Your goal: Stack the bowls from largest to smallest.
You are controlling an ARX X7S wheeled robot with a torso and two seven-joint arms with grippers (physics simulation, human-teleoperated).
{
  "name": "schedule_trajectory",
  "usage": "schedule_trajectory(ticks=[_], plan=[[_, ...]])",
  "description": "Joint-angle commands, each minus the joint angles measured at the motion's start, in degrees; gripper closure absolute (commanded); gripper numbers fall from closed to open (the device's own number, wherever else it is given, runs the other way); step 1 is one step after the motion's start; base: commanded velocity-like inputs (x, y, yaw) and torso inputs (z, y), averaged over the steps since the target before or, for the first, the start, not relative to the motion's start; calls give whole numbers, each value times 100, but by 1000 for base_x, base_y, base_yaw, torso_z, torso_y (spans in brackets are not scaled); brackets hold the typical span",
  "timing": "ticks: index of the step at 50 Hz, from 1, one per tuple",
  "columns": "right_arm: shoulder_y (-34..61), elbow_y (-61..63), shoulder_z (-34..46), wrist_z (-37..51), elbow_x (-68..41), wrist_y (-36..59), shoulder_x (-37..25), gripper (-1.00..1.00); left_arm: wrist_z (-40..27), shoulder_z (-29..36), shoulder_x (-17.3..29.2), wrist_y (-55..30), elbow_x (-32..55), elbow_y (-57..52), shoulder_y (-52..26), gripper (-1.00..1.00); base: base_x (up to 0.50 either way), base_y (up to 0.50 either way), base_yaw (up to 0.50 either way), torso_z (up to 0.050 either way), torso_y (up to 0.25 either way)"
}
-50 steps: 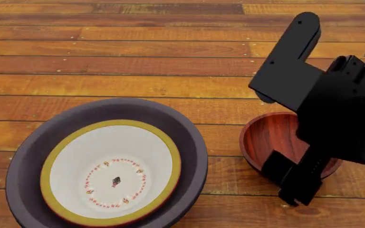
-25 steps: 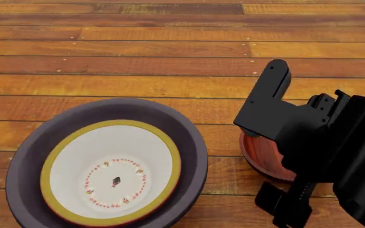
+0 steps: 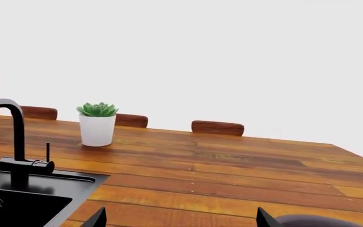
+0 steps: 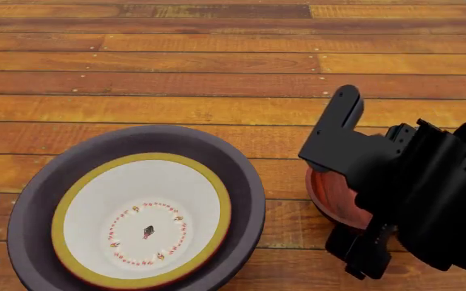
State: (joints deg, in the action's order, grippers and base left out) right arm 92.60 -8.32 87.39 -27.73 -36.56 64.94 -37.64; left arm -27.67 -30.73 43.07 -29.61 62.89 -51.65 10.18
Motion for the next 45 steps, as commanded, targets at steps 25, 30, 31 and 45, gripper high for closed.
schedule_trajectory(ticks=[25, 30, 31, 45], plan=[[258, -350, -59, -196, 524, -665, 338, 100, 201, -1, -133, -56, -163, 83, -17, -100, 0, 0, 0, 0, 0], [795, -261, -285, -364, 296, -145, 409, 100, 203, 47, -152, -48, -197, 96, -25, -100, 0, 0, 0, 0, 0], [918, -189, -301, -422, 272, -90, 414, 100, 205, 63, -165, -38, -223, 105, -35, -100, 0, 0, 0, 0, 0], [2019, 137, -1402, -863, -714, 704, 1295, 100, 153, 102, -164, -28, -283, 165, -84, -100, 0, 0, 0, 1, 1]])
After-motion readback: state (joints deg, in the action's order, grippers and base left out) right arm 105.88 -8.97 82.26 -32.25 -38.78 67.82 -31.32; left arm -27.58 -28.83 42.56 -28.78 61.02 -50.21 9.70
